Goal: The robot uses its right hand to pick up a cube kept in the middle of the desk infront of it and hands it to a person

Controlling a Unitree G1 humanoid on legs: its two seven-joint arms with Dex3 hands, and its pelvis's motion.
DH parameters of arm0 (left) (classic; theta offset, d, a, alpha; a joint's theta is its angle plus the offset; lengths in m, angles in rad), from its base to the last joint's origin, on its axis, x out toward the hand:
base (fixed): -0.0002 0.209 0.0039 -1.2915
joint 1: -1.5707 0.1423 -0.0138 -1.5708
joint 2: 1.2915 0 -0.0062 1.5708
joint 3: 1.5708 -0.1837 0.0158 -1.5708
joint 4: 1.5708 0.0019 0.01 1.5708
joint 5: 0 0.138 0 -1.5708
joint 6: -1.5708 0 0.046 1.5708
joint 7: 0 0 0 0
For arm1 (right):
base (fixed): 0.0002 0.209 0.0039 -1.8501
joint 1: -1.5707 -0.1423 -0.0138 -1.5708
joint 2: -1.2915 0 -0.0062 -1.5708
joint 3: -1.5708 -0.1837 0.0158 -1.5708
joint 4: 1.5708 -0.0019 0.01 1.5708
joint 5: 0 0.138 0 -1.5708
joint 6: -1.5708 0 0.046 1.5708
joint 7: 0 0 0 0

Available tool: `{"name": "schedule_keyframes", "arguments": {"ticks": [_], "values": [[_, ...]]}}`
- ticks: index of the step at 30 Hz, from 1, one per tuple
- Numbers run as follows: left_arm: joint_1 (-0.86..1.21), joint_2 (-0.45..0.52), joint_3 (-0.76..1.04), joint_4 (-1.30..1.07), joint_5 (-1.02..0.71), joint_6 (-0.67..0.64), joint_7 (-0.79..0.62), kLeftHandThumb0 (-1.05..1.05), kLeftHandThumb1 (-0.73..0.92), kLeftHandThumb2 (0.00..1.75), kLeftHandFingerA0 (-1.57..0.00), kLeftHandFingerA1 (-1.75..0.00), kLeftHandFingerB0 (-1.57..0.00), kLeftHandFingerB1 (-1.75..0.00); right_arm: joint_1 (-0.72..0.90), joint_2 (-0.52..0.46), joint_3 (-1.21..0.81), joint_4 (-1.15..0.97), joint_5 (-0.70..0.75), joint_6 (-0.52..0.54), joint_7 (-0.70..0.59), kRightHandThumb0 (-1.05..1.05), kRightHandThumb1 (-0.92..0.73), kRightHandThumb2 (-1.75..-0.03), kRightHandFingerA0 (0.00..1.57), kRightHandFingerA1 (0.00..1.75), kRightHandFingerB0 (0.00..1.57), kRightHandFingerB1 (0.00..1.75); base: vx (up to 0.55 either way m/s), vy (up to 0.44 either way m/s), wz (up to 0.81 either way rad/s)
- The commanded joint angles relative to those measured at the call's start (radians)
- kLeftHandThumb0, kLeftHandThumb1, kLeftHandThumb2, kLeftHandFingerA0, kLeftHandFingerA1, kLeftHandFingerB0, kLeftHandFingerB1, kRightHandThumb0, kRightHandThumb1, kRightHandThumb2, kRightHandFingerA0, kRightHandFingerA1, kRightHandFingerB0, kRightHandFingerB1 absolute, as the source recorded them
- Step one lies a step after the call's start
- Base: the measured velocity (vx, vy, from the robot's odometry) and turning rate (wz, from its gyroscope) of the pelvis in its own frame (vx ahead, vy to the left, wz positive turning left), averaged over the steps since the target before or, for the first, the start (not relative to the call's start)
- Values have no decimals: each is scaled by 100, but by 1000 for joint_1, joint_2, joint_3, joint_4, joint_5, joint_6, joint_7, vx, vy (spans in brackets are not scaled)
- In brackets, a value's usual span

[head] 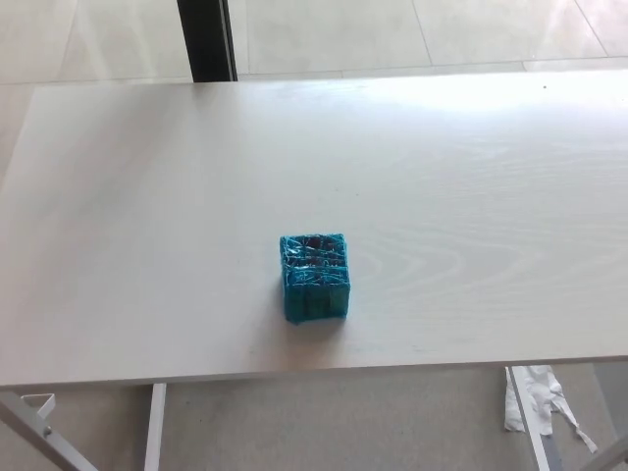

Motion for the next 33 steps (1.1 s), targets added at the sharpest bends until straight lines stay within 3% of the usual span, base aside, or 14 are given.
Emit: {"name": "schedule_keyframes", "arguments": {"ticks": [1,4,6,8,9,10,24,25,27,28,30,31,32,33], "values": [[-5,14,8,15,-13,-14,-19,-50,71,61,-55,-55,-48,-41,-1,-14,-19,13,36,-51,27,-51,-54,-56,47,50,38,33,0,0,0],[-2,10,16,23,-18,-15,-18,-51,69,61,-56,-53,-48,-41,-8,-18,-16,32,31,-56,22,-51,-55,-57,52,52,38,33,0,0,0],[2,12,10,22,-12,-21,-22,-51,72,61,-54,-53,-49,-42,-7,-21,-13,38,30,-64,27,-51,-55,-57,44,48,36,32,0,0,0],[4,13,7,20,-10,-20,-28,-52,72,61,-54,-53,-49,-41,-7,-24,-8,42,28,-67,31,-52,-54,-57,45,48,36,32,0,0,0],[6,15,7,19,-10,-25,-31,-52,71,61,-56,-54,-50,-42,-11,-20,-16,41,39,-63,38,-56,-43,-79,46,58,29,45,0,0,0],[4,16,11,17,-15,-24,-33,-52,71,61,-57,-55,-52,-42,-14,-20,-18,45,43,-59,42,-52,-54,-57,49,49,35,33,0,0,0],[0,16,7,16,-10,-23,-33,-53,72,62,-55,-54,-52,-42,-4,-15,-22,37,56,-74,39,-53,-54,-57,48,50,38,33,0,0,0],[0,15,8,17,-11,-25,-34,-52,72,61,-56,-54,-51,-42,-3,-17,-22,37,55,-78,38,-54,-56,-56,38,48,37,32,0,0,0],[-1,15,8,21,-10,-20,-30,-52,72,62,-54,-51,-48,-40,-12,-8,-69,30,112,-45,63,-54,-56,-57,30,53,37,32,0,0,0],[-5,12,6,24,-8,-17,-26,-52,73,61,-54,-51,-47,-40,-14,-6,-96,23,140,-36,79,-60,-44,-78,12,50,29,45,0,0,0],[-5,10,4,27,-6,-16,-25,-52,73,61,-54,-51,-47,-40,-19,-9,-110,24,138,-26,77,-60,-44,-78,12,50,29,45,0,0,0],[-2,12,13,24,-16,-17,-32,-52,71,61,-56,-54,-54,-43,-25,-9,-134,16,159,-18,82,-59,-53,-60,89,146,35,33,0,0,0],[-3,10,7,23,-11,-14,-28,-52,71,61,-56,-56,-53,-43,-31,-20,-138,21,155,-13,85,-65,-44,-81,105,139,29,46,0,0,0],[-3,10,7,20,-11,-12,-28,-52,72,61,-56,-56,-53,-43,-35,-24,-148,20,161,-15,82,-66,-44,-81,103,135,29,45,0,0,0]]}}
